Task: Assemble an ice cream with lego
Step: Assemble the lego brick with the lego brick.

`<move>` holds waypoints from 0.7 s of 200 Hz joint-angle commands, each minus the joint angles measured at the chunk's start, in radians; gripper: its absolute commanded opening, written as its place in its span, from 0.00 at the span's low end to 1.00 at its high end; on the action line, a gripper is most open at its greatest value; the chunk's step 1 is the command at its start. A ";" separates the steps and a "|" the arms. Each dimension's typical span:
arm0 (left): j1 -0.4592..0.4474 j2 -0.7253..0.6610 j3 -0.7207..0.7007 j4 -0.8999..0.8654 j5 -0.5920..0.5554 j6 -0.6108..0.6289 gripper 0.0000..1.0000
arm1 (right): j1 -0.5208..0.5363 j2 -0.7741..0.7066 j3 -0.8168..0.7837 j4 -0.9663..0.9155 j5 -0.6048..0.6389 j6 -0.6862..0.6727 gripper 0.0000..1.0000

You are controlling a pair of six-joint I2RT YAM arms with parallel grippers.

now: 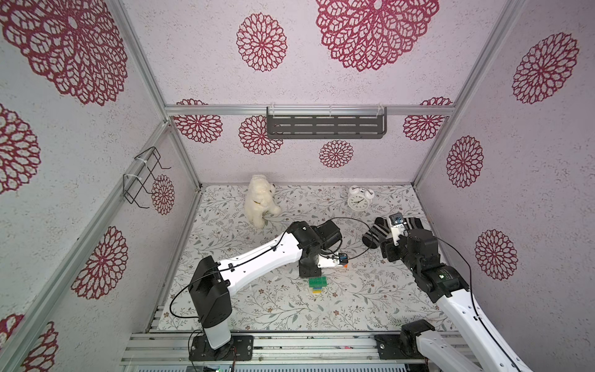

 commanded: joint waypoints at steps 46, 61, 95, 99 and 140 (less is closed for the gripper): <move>-0.029 0.079 0.082 -0.047 0.077 0.023 0.20 | -0.023 -0.006 0.000 0.047 -0.004 0.040 0.76; -0.030 0.092 0.090 -0.053 0.091 0.017 0.20 | -0.027 -0.006 -0.002 0.047 -0.003 0.039 0.75; -0.032 0.118 0.092 -0.057 0.086 0.008 0.21 | -0.032 -0.011 -0.005 0.048 -0.005 0.039 0.75; -0.032 0.120 0.093 -0.058 0.085 0.006 0.21 | -0.032 -0.011 -0.005 0.049 -0.004 0.040 0.75; -0.033 0.137 0.091 -0.056 0.078 0.000 0.21 | -0.034 -0.012 -0.011 0.050 -0.015 0.041 0.76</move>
